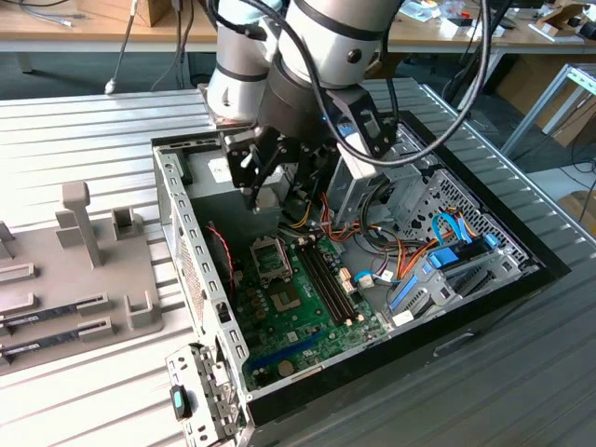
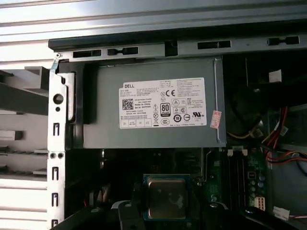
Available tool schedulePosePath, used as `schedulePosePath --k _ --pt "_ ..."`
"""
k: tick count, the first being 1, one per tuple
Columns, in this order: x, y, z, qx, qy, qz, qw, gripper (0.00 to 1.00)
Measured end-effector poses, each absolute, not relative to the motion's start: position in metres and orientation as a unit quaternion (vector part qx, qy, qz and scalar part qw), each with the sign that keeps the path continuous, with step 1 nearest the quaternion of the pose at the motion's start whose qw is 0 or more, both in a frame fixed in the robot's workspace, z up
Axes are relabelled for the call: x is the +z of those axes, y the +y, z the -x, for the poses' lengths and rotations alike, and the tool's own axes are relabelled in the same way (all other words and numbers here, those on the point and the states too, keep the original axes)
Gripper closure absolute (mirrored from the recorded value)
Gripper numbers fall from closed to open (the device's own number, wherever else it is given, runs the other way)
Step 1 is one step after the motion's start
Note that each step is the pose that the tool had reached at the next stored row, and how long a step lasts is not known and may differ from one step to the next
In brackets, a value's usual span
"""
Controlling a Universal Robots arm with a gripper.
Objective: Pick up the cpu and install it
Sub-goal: 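Pick up the cpu and move it towards the insertion slot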
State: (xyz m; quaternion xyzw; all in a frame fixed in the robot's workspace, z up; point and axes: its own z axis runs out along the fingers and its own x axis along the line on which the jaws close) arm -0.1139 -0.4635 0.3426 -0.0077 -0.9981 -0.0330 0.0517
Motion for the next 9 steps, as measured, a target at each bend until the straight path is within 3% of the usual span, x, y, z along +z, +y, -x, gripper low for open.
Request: schedulePosePath --k 9 --pt "0.333 -0.481 0.085 -0.012 -0.999 0.008 0.052 0.53"
